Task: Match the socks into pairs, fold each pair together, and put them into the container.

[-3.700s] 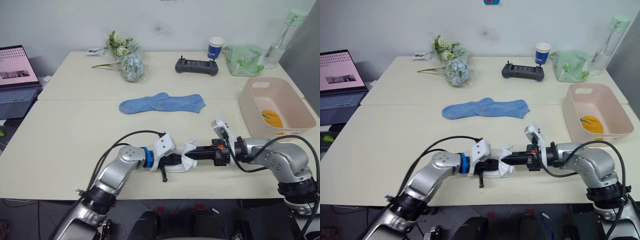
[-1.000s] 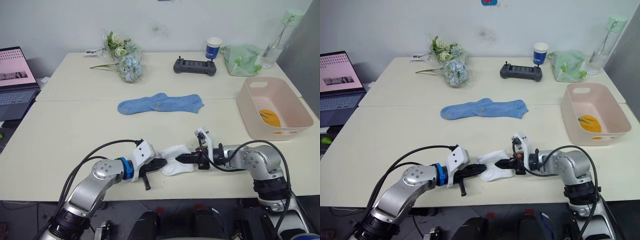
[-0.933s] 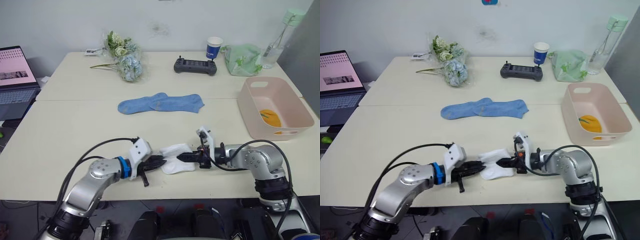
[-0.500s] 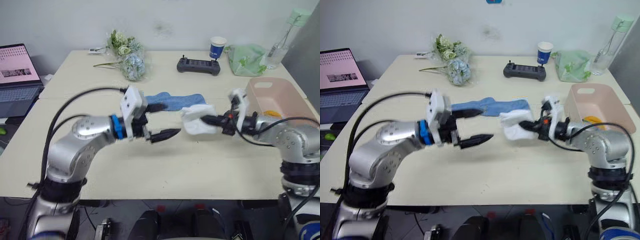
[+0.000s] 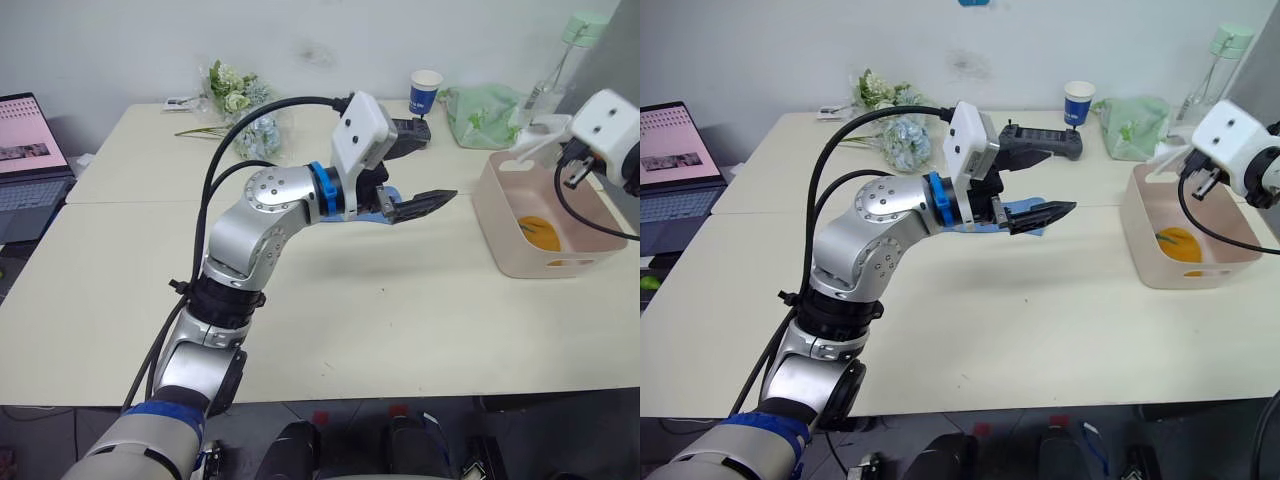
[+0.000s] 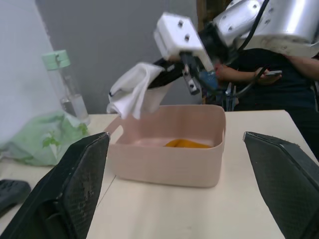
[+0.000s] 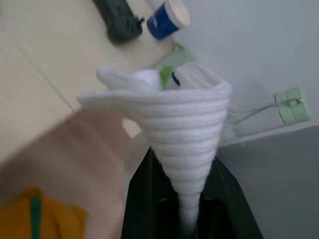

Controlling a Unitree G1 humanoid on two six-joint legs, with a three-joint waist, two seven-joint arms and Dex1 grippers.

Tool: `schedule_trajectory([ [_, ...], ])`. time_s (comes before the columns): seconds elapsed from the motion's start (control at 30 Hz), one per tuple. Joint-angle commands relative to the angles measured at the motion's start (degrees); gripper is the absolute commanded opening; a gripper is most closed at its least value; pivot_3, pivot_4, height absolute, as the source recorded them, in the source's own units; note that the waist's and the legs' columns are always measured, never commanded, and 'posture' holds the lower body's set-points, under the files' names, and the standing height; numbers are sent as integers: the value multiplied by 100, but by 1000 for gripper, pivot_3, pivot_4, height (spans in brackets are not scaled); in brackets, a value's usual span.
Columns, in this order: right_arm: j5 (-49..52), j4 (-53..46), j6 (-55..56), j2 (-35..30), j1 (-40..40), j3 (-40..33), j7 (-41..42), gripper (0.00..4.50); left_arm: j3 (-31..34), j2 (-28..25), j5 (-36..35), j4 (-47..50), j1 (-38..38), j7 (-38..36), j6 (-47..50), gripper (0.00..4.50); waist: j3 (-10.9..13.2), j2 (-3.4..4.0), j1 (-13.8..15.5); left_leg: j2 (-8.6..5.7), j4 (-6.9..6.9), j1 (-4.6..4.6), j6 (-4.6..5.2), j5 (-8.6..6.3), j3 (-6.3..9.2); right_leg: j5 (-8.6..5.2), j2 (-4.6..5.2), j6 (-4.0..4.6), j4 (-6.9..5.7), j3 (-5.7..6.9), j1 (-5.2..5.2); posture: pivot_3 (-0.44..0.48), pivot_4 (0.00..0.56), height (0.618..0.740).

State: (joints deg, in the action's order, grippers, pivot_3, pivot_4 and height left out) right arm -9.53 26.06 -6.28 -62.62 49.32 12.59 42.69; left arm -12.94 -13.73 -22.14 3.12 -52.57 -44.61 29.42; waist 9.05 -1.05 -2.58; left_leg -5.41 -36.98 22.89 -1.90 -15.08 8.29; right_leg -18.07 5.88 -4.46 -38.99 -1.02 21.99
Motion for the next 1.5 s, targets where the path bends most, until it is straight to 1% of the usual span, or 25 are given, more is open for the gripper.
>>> schedule_trajectory([
  [0.03,-626,775,827,85,313,313,87,0,-15,87,78,21,-68,-38,-150,4476,1,0,-13,0,0,0,0,0,0,0,0,0,0,0,1,0,150,740],
  [0.13,-1083,1469,1187,301,536,557,-74,0,-23,80,161,83,12,1,-139,4476,1,1,-30,2,2,3,-1,0,-7,0,0,0,1,-4,7,0,150,740],
  [0.23,-1355,1885,1370,416,625,661,-117,0,-25,43,183,236,153,45,-52,4476,2,2,-27,1,2,4,-1,1,-8,0,1,0,2,-8,9,0,150,740],
  [0.33,-1355,1975,1408,478,587,636,219,0,-47,-27,177,461,346,22,66,4476,2,2,-15,1,2,5,-2,1,3,0,1,0,2,-8,9,0,150,740],
  [0.4,-1337,1930,1380,451,595,589,478,669,-45,-49,179,545,414,24,114,4500,2,2,-15,1,1,5,-2,1,9,0,1,0,2,-8,9,0,150,740],
  [0.43,-1337,1893,1371,429,600,569,589,909,-38,-54,179,567,431,28,135,4500,2,2,-15,0,0,5,-2,1,10,0,1,0,1,-8,9,0,150,740],
  [0.5,-1249,1738,1279,340,567,498,975,1582,-33,-68,185,585,454,25,157,4500,2,2,-14,0,-1,5,-2,1,11,0,1,0,1,-8,8,0,150,740],
  [0.53,-1194,1618,1225,280,529,450,1172,2022,-30,-73,189,584,458,19,157,4500,2,2,-14,0,-1,5,-2,1,11,0,1,0,1,-8,8,0,150,740],
  [0.63,-973,1149,923,95,353,281,1795,3008,-11,-93,196,528,434,-16,141,4500,2,2,-4,0,-1,6,-2,1,12,0,1,0,1,-5,8,0,150,740],
  [0.77,-601,408,240,-134,196,29,2596,4440,9,-129,213,407,383,-76,74,4500,2,3,12,1,-2,5,-2,1,18,0,1,0,1,-7,8,0,150,740],
  [0.8,-523,277,45,-171,261,-33,2775,4477,14,-138,223,362,367,-89,43,4500,2,2,13,1,-2,5,-2,1,19,0,1,0,0,-7,8,0,150,740],
  [0.87,-411,162,-228,-186,468,-152,2960,4477,13,-144,237,316,353,-114,2,4500,2,3,12,1,-2,5,-2,1,20,0,1,0,0,-7,8,0,150,740],
  [0.93,-452,220,-326,-174,716,-199,2908,4477,14,-134,244,305,350,-133,-14,4500,3,5,13,1,-3,5,-2,1,19,0,1,0,0,-8,8,0,150,740],
  [1.0,-574,510,-259,-120,1085,-195,2660,4477,13,-121,247,294,344,-148,-36,4500,3,5,23,0,-2,5,-2,1,21,0,2,0,0,-7,8,0,150,740],
  [1.07,-822,1083,103,-39,1449,-124,2074,4477,-2,-96,253,308,347,-138,-42,4500,3,5,40,0,-1,6,-2,1,24,0,2,0,2,-6,9,0,150,740],
  [1.1,-958,1400,351,13,1590,-71,1721,4301,-10,-83,255,322,351,-130,-42,4500,3,5,54,0,-1,5,-2,0,23,0,2,0,2,-6,8,0,150,740],
  [1.17,-1232,2004,821,135,1786,70,1099,3872,-14,-53,245,367,367,-119,-41,4500,3,4,79,-1,-1,6,-2,1,23,0,4,0,3,-6,8,0,150,740],
  [1.2,-1343,2252,1006,193,1839,134,882,3468,-7,-35,228,392,375,-112,-44,4500,3,4,80,-2,-1,6,-2,1,21,0,4,0,3,-7,8,0,150,740],
  [1.23,-1433,2483,1169,257,1870,188,697,3267,13,-2,198,411,376,-97,-41,4500,3,4,80,-2,-1,6,-2,1,20,0,5,0,3,-8,8,0,150,740],
  [1.27,-1505,2692,1311,350,1863,242,534,2879,68,54,126,441,368,-60,-8,4500,3,4,78,-2,-1,6,-2,1,18,0,5,0,3,-8,8,0,150,740],
  [1.3,-1592,2894,1451,453,1834,326,406,2605,130,107,-68,551,369,-84,167,4500,3,4,76,-2,-1,5,-2,1,14,0,5,0,2,-10,8,0,150,740],
  [1.33,-1661,3060,1566,528,1830,386,318,2185,174,143,-208,633,371,-105,300,4500,3,4,73,-2,-1,5,-2,1,12,0,5,0,2,-11,9,0,150,740],
  [1.4,-1814,3373,1736,646,1811,533,225,1504,218,182,-390,744,353,-111,505,4500,3,5,68,-1,0,6,-2,1,8,0,5,0,0,-14,13,0,150,740],
  [1.43,-1879,3512,1792,693,1792,600,207,1180,216,185,-417,765,336,-107,549,4500,3,5,63,-1,0,7,-2,1,5,0,5,0,-1,-15,16,0,150,740],
  [1.5,-1941,3753,1854,801,1727,697,255,389,184,160,-414,779,305,-109,577,4500,3,5,62,0,0,6,-2,1,-1,0,5,0,-2,-15,16,0,150,740],
])
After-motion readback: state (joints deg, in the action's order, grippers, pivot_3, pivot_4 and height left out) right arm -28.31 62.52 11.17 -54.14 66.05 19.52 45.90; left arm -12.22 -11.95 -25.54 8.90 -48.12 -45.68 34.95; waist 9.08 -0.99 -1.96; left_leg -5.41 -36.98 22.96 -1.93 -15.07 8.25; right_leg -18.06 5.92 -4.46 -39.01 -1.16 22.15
